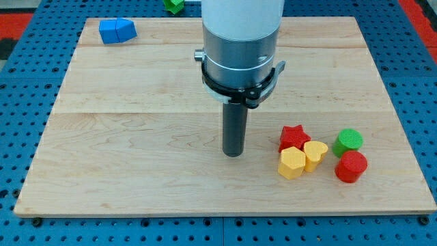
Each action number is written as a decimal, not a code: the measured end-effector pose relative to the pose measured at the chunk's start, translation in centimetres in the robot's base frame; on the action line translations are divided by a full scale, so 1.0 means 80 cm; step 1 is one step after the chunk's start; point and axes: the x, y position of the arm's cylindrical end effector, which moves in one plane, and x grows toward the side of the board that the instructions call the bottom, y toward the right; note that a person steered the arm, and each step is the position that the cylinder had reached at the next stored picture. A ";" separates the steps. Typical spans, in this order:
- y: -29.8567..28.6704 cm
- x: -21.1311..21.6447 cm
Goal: Place your arm right to red circle
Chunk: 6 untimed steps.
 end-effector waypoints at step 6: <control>0.186 0.097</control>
